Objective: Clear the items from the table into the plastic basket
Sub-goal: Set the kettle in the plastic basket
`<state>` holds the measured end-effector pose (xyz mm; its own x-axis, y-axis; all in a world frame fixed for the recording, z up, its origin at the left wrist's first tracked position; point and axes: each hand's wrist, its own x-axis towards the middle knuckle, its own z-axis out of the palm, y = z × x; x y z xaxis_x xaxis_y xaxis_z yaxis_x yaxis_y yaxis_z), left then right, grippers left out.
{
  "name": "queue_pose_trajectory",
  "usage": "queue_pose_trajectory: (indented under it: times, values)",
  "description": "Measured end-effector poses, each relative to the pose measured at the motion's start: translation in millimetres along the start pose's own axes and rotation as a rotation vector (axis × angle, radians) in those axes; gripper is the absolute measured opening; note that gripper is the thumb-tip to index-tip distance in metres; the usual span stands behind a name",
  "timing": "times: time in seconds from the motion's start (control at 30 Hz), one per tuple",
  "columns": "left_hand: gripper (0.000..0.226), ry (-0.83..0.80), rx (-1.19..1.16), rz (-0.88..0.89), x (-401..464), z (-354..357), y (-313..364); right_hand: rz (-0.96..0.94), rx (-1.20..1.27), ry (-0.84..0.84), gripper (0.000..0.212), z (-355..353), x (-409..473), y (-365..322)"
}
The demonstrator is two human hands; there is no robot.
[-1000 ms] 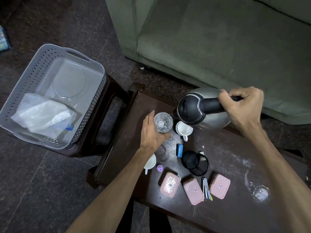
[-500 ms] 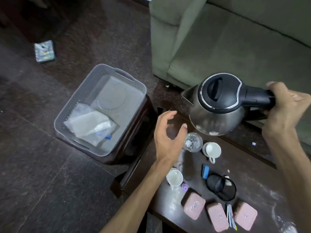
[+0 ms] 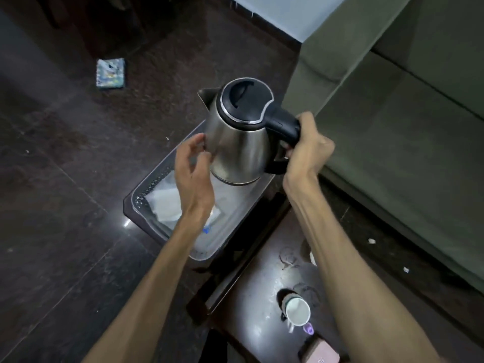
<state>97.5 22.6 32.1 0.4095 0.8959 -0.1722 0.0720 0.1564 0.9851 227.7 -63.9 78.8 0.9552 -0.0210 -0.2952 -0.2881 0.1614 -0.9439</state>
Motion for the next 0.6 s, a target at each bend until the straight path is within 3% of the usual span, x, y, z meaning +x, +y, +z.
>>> queue_pose_trajectory:
  times: [0.33,0.6]
  values:
    - [0.045,-0.137,0.119,-0.18,57,-42,-45,0.08,-0.162,-0.031,0.051,43,-3,88]
    - [0.049,-0.221,0.247,-0.21,55,-60,-68,-0.034,-0.185,-0.091,0.052,24,-5,121]
